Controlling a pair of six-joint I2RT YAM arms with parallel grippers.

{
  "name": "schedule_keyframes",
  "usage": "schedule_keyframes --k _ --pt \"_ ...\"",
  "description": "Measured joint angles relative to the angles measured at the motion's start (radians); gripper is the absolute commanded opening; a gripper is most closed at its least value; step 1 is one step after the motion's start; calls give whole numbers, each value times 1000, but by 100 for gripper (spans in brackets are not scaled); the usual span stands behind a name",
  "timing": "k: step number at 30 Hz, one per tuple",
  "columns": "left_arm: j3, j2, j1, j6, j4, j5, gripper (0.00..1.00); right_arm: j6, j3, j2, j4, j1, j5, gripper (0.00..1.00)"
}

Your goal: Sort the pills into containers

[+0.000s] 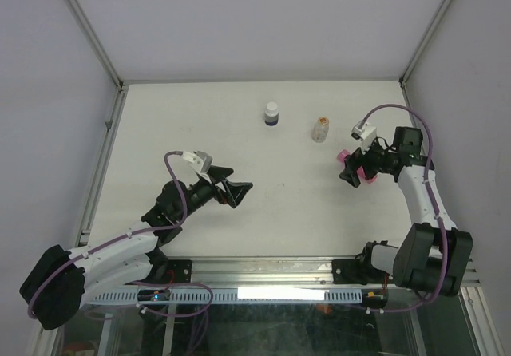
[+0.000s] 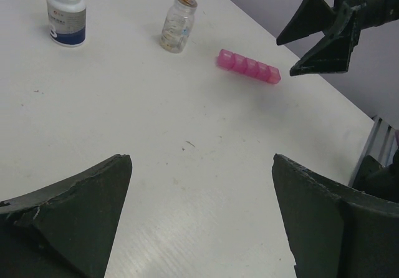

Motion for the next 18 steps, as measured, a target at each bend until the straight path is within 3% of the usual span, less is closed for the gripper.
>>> schedule_keyframes --k 8,18 --pt "-52 26 0 19 88 -48 99 -31 -4 192 129 0 299 80" --pt "-75 31 0 19 125 -50 99 -36 26 330 162 0 383 66"
